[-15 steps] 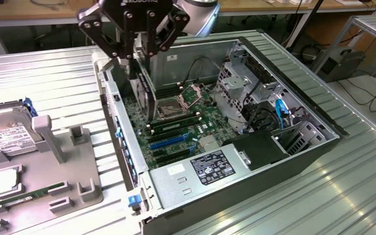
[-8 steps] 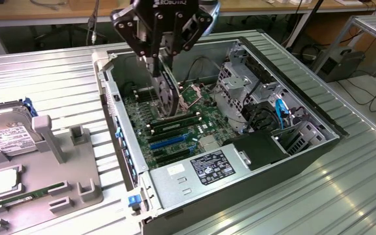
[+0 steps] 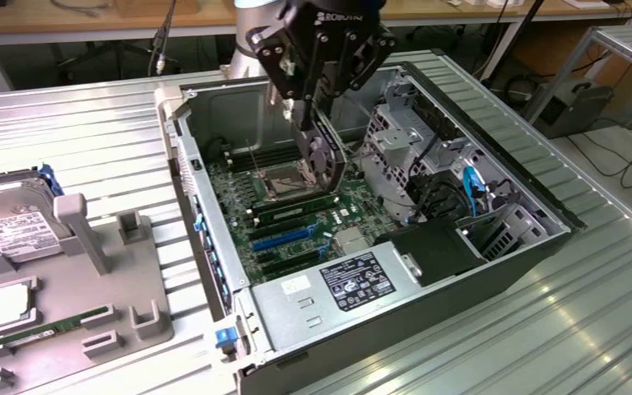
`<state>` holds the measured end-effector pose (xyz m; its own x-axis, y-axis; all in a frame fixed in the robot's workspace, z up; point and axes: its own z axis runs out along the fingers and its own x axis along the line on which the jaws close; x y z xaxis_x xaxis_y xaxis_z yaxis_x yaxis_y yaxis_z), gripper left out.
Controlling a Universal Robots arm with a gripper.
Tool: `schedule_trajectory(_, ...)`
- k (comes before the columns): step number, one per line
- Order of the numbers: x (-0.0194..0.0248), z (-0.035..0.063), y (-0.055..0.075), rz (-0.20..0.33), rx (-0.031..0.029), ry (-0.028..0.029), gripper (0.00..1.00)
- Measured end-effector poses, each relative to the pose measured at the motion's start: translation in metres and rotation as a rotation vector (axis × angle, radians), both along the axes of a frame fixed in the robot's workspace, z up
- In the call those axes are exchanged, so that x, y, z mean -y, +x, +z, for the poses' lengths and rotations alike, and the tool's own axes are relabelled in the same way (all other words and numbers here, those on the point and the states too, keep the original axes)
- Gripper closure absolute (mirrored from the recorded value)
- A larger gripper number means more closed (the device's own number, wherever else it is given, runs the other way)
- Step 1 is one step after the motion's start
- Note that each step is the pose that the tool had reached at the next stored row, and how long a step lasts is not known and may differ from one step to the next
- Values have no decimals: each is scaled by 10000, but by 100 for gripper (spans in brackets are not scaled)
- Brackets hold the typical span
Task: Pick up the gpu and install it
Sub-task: 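Pick up the gpu and move the gpu toward the slot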
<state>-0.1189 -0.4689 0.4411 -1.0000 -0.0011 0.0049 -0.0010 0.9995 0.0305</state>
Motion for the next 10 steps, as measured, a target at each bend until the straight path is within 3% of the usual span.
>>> schedule_trajectory(5, -27, -111, 274, 1, -3, -10, 74)
schedule_trajectory(10, -80, -219, 367, 0, -7, -10, 74)
